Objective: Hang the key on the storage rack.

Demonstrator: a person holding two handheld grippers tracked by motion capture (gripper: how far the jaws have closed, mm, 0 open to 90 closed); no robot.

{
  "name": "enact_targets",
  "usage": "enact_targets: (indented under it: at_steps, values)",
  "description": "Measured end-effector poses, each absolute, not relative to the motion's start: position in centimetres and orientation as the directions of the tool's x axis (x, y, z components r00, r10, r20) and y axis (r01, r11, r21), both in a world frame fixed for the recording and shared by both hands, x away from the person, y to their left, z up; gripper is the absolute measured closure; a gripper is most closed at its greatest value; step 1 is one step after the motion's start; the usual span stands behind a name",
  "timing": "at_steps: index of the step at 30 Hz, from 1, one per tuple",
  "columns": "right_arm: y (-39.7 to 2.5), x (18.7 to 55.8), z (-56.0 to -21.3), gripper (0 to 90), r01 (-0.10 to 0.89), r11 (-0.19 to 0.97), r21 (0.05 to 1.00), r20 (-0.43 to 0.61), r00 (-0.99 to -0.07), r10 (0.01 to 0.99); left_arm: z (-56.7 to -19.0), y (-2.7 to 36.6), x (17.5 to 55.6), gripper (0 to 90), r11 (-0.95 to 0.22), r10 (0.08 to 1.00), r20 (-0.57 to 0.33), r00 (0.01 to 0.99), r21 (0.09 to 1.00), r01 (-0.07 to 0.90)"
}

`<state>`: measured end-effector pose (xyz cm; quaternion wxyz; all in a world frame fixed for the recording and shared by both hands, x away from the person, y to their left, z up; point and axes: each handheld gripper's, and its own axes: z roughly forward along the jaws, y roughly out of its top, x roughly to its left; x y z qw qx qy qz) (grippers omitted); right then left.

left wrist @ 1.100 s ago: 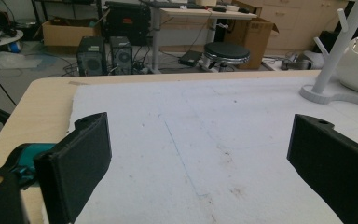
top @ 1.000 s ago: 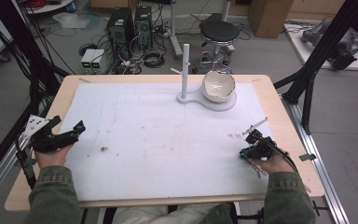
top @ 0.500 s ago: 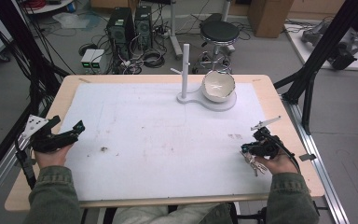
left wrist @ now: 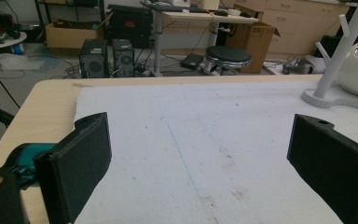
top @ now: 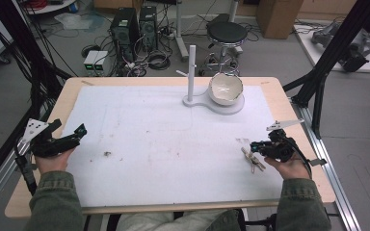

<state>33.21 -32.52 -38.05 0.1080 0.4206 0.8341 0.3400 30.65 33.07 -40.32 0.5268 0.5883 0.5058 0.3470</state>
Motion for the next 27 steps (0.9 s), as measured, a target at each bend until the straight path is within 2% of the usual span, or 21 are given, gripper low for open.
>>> enact_targets:
  at_steps: [13, 27]
  values:
    - [-32.6, 32.7, -36.3, 82.8, 0.586, 0.378, 0.717, 0.123, -0.639, 0.759, -40.3, 33.1, 30.7, 6.7, 0.067, 0.961, -0.124, 0.247, 0.971, 0.230]
    - [-31.2, 32.8, -34.9, 82.7, 0.544, 0.395, 0.740, 0.089, -0.662, 0.744, -40.4, 33.2, 30.7, 6.7, 0.081, 0.959, -0.138, 0.246, 0.970, 0.229]
